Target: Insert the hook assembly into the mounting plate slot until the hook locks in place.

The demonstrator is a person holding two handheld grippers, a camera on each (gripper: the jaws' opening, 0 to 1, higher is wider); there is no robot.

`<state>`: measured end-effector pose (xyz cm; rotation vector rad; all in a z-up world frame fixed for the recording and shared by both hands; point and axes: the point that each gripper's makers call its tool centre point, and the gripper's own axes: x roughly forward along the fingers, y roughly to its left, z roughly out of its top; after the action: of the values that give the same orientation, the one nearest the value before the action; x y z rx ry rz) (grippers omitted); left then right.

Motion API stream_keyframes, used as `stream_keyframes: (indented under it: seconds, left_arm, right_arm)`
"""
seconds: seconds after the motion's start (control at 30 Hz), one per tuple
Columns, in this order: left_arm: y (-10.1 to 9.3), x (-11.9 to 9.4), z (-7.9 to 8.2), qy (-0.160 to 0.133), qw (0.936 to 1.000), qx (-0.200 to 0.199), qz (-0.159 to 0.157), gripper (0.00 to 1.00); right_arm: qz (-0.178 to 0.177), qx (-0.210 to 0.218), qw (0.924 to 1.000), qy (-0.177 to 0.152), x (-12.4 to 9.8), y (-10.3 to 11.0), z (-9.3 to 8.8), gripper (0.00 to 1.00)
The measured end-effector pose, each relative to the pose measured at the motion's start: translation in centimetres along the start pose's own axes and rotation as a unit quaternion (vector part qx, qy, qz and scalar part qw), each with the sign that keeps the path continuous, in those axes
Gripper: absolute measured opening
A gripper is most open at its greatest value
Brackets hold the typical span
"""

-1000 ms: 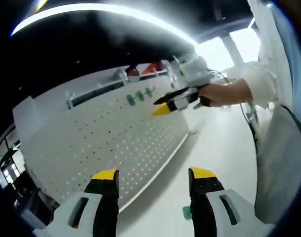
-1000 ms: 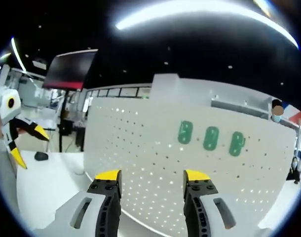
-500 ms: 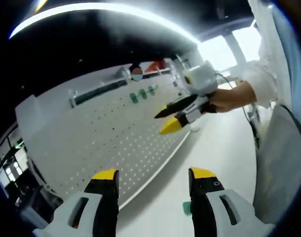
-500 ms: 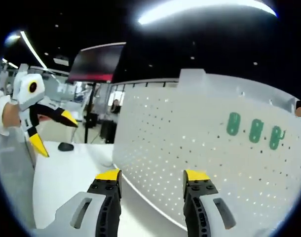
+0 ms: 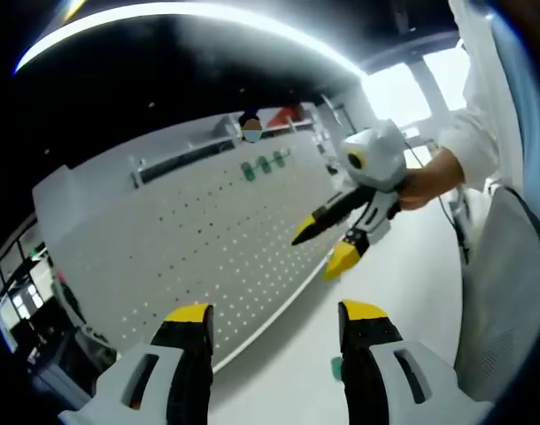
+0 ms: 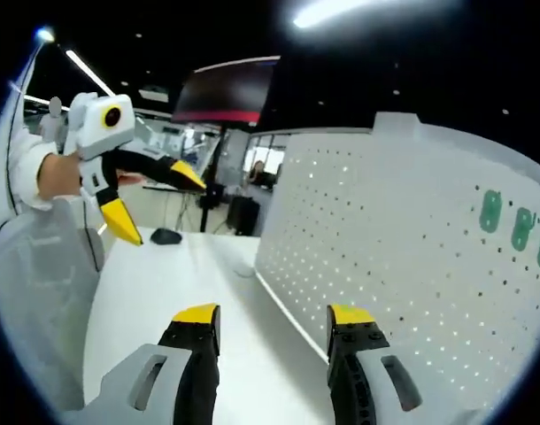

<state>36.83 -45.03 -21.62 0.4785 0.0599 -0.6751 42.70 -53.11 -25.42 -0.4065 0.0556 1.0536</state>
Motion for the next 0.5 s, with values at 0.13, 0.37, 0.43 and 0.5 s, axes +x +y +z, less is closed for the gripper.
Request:
stream_keyframes:
  seconds: [0.13, 0.37, 0.43, 0.5]
  left_arm:
    - [0.0, 0.0, 0.0, 0.000, 1.0000, -0.001, 0.001, 0.58]
    - [0.0, 0.0, -0.2, 0.001, 1.0000, -0.004, 0.002, 0.58]
    - [0.1, 0.0, -0.2, 0.001, 1.0000, -0.005, 0.002, 0.58]
    - [0.1, 0.0, -0.3, 0.002, 1.0000, -0.005, 0.002, 0.58]
  right_arm:
    - [0.033, -0.004, 0.9994, 0.014, 0.6, 1.7, -0.9, 0.43]
    - [0.081, -0.003, 0.9959, 0.041, 1.5, 4.3, -2.9, 0.38]
    - [0.091, -0.007, 0.9948, 0.045, 1.7, 4.8, -3.3, 0.37]
    - [0.100, -0.007, 0.9937, 0.052, 1.9, 5.3, -3.9, 0.35]
